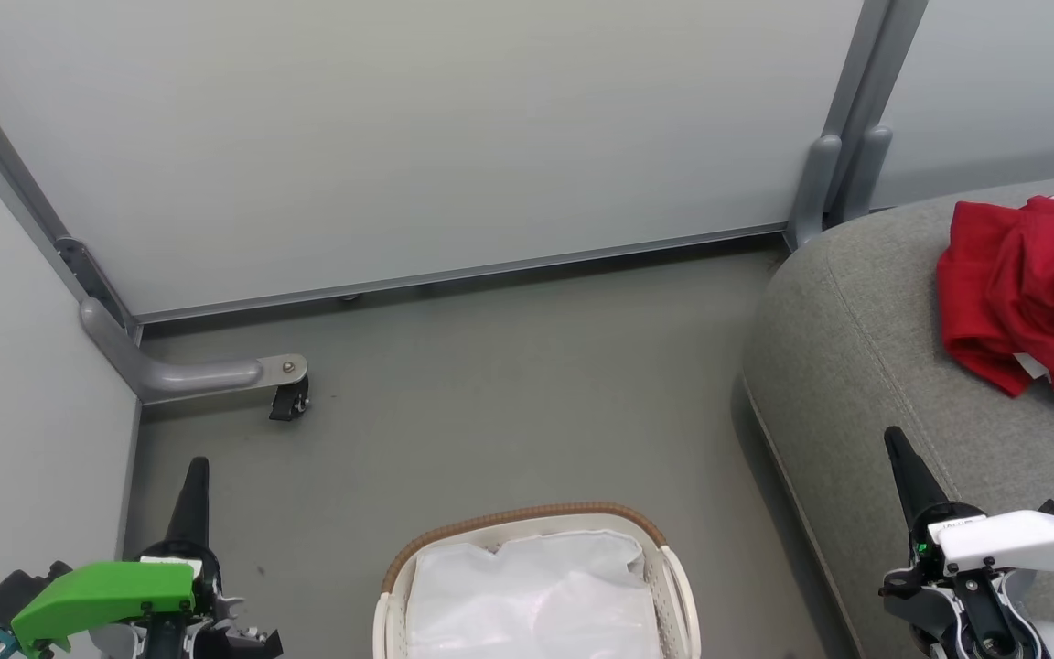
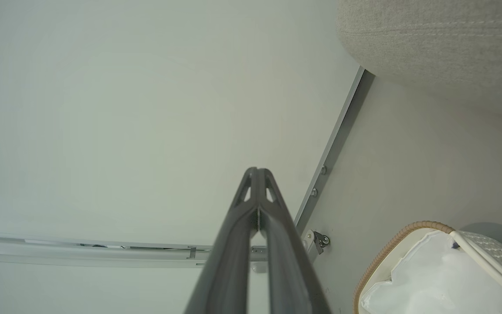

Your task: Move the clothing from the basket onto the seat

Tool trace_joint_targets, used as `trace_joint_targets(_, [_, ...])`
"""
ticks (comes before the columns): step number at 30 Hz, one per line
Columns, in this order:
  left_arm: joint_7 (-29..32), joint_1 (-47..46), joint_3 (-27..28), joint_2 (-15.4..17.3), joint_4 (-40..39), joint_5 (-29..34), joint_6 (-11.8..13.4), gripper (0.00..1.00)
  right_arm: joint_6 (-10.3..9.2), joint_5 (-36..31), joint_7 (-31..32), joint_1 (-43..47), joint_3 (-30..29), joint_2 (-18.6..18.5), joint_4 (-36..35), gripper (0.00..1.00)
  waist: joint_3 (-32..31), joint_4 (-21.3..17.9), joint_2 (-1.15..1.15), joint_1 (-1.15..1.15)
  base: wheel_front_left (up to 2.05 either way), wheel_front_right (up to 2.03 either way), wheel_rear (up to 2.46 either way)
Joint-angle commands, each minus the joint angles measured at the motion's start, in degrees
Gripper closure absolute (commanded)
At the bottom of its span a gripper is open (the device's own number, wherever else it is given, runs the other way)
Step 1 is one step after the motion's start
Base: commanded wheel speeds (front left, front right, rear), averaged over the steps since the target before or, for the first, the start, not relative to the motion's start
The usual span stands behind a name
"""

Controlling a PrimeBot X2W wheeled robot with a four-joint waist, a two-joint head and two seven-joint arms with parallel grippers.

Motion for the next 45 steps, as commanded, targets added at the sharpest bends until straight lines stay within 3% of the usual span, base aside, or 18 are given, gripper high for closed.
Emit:
trace_joint_targets(1, [0.41,-1.32,0.26,0.29,-0.49,-1.16,-0.33,1.0,-0.03,1.37,0.43,-0.87,-0.33,-0.35,-0.53,1.0,0.03,-0.01,0.0,0.0,0.0,0.0,0.0])
trace_joint_targets(28, [3.24,-2.8,1.68,0.34,-1.21,-10.64,-0.84,1.0,-0.03,12.29,3.31,-1.13,-1.59,-0.43,-1.49,1.0,0.6,-0.28,0.0,0.0,0.0,0.0,0.0])
trace_joint_targets(45, [3.25,-2.62,1.64,0.33,-1.15,-10.52,-0.84,1.0,-0.02,12.2,3.24,-1.1,-1.57,-0.43,-1.47,1.0,0.61,-0.28,0.0,0.0,0.0,0.0,0.0])
